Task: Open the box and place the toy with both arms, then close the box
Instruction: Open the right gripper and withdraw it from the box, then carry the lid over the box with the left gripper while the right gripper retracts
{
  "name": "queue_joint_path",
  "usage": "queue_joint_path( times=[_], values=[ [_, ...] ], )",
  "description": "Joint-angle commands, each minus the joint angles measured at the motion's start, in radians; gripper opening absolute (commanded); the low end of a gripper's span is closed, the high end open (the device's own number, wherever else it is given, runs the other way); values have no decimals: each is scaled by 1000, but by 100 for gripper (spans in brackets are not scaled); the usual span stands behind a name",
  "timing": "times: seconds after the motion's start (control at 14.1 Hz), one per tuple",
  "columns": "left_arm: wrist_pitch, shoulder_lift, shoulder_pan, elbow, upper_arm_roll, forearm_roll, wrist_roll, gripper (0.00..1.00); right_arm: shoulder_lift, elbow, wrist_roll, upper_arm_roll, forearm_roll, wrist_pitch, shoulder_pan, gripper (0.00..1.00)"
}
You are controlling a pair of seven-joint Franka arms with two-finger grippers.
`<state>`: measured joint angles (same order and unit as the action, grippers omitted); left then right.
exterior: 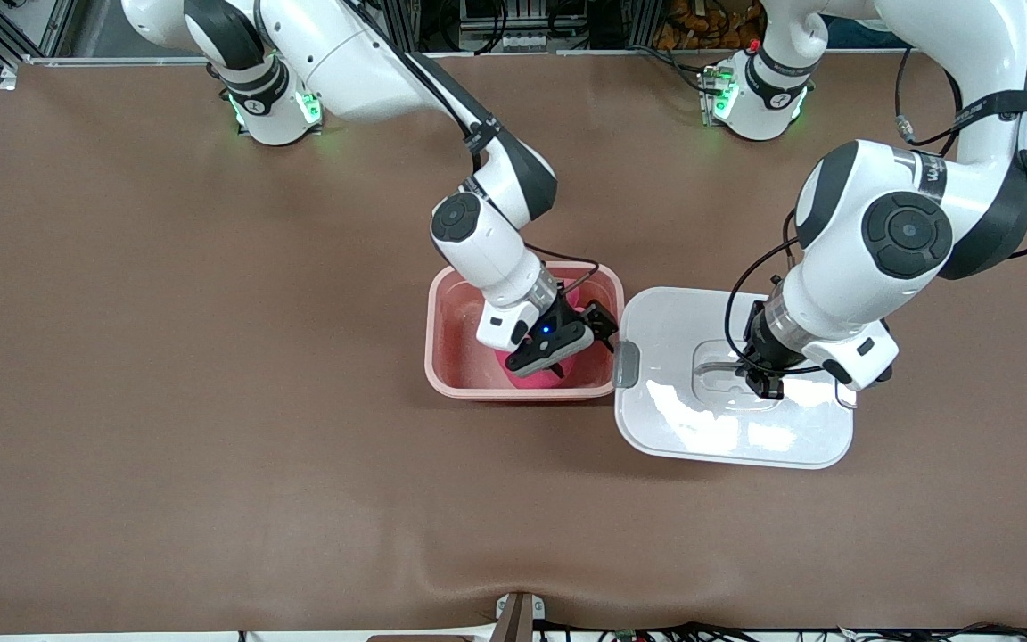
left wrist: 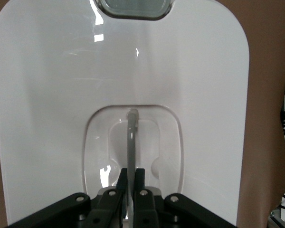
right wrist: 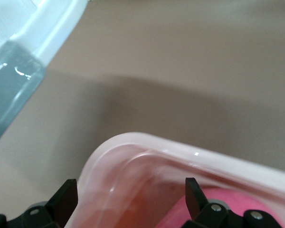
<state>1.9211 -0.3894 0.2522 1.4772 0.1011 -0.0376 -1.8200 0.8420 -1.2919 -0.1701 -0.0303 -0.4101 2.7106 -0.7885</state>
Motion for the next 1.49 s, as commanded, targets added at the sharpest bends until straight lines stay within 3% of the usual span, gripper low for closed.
queue_joint_path(
  times=[0.0, 0.35, 0.71, 0.85, 1.42],
  values=[
    [12, 38, -11, 35, 6, 19, 27, 0, -98, -114, 107, 9, 19, -14, 57, 100],
    [12, 43, -10, 29, 6, 25, 24, 0, -282, -268, 141, 9, 16, -93, 170, 100],
    [13, 53, 6, 12, 21, 58, 1, 0, -379, -274, 197, 9, 16, -381, 366, 100],
    [19, 46, 10, -12, 43, 51, -76, 0, -396, -277, 282, 9, 16, -432, 445, 100],
    [39, -20, 183, -77, 52, -2, -343, 0, -532, -284, 360, 6, 48, -748, 679, 100]
  ],
)
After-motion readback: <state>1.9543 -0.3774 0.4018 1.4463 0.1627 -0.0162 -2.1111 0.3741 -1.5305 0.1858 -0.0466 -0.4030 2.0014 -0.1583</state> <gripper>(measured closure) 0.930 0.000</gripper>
